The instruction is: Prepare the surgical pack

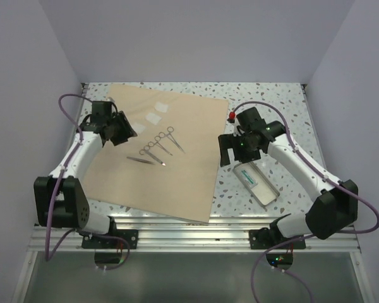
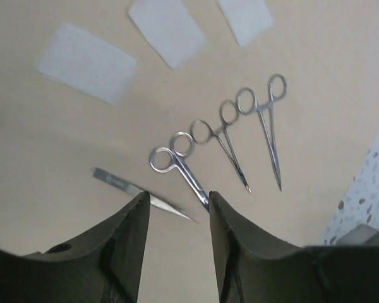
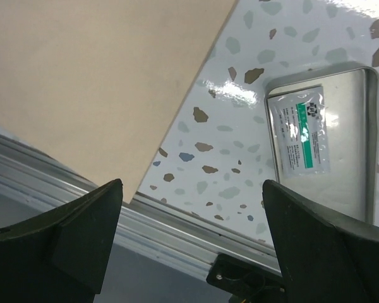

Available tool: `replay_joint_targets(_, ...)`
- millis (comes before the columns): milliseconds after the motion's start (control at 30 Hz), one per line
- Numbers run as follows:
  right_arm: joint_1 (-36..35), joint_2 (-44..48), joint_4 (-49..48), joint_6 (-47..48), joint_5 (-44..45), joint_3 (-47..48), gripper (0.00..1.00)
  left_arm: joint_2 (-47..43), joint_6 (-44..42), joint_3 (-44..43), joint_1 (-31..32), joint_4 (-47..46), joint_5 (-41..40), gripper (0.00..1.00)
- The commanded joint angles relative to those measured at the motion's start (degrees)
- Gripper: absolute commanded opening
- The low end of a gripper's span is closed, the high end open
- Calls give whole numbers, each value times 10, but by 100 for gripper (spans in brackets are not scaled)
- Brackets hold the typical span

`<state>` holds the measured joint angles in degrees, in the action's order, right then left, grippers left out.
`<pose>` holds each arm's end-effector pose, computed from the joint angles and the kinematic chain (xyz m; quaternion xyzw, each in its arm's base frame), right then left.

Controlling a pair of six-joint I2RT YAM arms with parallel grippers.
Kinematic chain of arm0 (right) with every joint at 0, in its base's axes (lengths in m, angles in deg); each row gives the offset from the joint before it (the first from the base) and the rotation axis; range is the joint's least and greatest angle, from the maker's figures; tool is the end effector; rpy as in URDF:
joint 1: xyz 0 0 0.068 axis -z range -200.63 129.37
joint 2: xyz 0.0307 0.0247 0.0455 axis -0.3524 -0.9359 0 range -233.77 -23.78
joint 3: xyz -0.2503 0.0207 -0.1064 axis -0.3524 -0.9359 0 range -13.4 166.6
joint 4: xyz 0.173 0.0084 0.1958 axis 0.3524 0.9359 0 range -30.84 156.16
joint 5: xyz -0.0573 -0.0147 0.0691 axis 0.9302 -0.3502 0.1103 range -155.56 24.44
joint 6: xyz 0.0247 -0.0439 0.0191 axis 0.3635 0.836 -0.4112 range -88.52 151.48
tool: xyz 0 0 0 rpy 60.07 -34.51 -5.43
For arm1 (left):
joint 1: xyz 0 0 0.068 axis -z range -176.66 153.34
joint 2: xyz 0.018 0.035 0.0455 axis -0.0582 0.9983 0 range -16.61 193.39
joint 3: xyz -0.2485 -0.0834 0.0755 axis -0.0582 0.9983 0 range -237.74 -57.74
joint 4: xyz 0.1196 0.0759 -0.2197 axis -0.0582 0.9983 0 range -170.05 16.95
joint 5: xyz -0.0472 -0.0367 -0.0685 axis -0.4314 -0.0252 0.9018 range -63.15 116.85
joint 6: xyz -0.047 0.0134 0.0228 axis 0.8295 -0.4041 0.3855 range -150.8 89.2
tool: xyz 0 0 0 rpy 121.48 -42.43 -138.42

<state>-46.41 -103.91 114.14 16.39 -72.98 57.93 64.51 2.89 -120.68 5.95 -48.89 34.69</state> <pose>0.2451 0.1235 0.2973 -0.1051 0.9663 0.1380 0.1900 0.3014 -0.0186 0.2719 -0.2277 0.9077 -0.1689 0.3094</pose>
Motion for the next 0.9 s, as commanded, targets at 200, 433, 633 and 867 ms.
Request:
replay_joint_targets(200, -15, -27, -51, 26, -66, -31, 95, 140, 29, -60, -119, -137, 72, 35)
replay_joint_targets(433, -15, -49, -37, 38, -82, -8, 95, 252, -77, -176, -122, -71, 14, 45)
replay_joint_targets(633, -15, -49, -44, 47, -108, -29, 95, 309, -163, -191, -132, -68, 36, 47)
replay_joint_targets(867, -16, -47, -45, 62, -111, -51, 95, 324, -241, -192, -134, -76, 33, 52)
